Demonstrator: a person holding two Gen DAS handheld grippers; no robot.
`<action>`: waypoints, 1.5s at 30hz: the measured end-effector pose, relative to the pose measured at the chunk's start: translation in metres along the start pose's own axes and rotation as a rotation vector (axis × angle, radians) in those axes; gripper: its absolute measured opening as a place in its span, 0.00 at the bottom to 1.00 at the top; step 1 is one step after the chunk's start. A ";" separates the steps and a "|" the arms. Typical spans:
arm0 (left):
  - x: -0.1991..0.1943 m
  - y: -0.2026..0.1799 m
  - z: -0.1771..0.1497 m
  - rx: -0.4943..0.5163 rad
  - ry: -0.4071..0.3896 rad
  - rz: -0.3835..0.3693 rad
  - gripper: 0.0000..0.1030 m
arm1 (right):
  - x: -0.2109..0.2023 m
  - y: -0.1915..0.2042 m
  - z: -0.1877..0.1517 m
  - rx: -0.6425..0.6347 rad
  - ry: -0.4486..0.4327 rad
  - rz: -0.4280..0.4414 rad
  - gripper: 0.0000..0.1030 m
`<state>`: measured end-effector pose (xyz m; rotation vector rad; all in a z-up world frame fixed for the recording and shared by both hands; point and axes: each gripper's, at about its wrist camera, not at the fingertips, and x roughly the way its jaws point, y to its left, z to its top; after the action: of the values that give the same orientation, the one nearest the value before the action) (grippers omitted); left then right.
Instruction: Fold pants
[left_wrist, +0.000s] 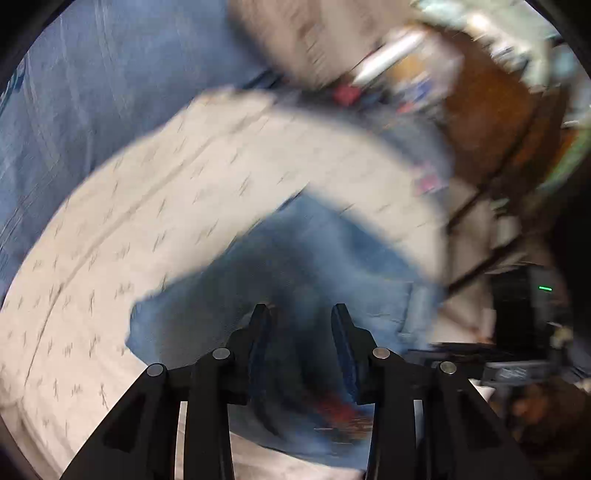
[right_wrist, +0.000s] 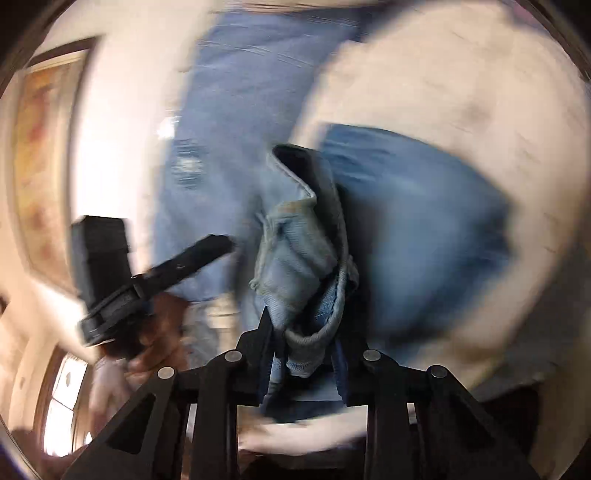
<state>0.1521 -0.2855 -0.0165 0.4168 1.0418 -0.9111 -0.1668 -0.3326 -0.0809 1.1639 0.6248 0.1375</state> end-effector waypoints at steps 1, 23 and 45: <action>0.015 0.001 -0.001 -0.021 0.016 0.022 0.34 | 0.003 -0.018 -0.003 0.070 0.004 0.004 0.27; 0.042 0.016 0.039 0.084 0.086 0.054 0.72 | -0.001 -0.016 -0.010 0.092 -0.041 0.110 0.70; 0.014 -0.002 0.028 -0.122 -0.100 0.108 0.53 | -0.058 -0.015 0.010 -0.005 -0.167 -0.067 0.46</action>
<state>0.1693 -0.3123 -0.0156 0.3196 0.9684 -0.7604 -0.2123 -0.3709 -0.0693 1.1355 0.5144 -0.0156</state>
